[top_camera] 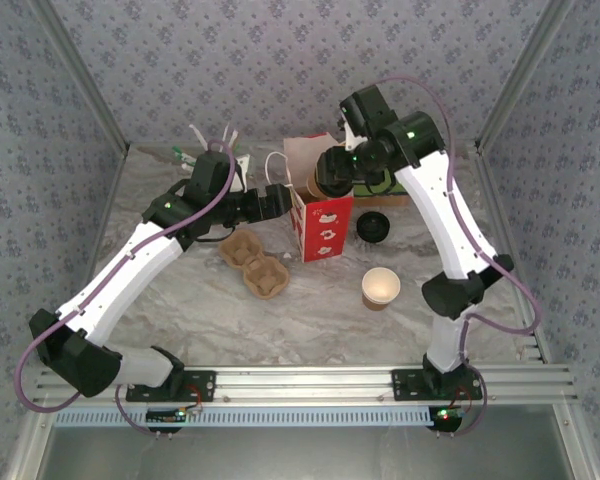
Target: Pack the takeout coffee
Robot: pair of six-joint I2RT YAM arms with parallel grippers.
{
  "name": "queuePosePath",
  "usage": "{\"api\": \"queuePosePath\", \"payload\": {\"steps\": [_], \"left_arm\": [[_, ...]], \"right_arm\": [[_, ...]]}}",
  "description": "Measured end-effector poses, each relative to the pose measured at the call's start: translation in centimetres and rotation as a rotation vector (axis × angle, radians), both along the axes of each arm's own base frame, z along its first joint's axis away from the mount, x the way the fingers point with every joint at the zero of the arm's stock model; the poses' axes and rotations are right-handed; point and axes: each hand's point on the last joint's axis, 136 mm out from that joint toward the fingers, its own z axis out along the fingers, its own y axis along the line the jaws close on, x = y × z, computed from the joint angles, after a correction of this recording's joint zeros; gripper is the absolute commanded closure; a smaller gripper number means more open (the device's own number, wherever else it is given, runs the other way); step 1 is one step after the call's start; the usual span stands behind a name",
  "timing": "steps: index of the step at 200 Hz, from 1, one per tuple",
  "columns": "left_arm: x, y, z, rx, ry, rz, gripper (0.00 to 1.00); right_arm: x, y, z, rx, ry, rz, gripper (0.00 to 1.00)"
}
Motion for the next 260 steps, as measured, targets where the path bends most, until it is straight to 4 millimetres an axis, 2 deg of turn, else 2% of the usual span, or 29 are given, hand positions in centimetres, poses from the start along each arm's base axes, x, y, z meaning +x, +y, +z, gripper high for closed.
{"api": "queuePosePath", "payload": {"steps": [82,122,191,226,260], "left_arm": [[0.1,0.3,-0.2,0.014,-0.004,-0.003,0.01],[0.2,1.0,-0.2,0.021,0.004,0.011,0.01],[0.1,1.4,0.2,0.016,-0.007,0.019,0.01],[-0.1,2.0,0.0,0.017,-0.006,0.029,0.01],[-0.1,2.3,-0.4,0.020,-0.001,0.034,0.01]], "right_arm": [[3.4,1.8,-3.6,-0.058,0.034,0.012,0.36],[4.2,2.3,-5.3,-0.092,0.052,0.023,0.36],[4.0,3.0,-7.6,-0.152,0.097,0.052,0.35],[3.3,3.1,-9.0,-0.189,0.142,0.065,0.35],[2.5,3.0,-9.5,-0.210,0.170,0.075,0.35]]}}
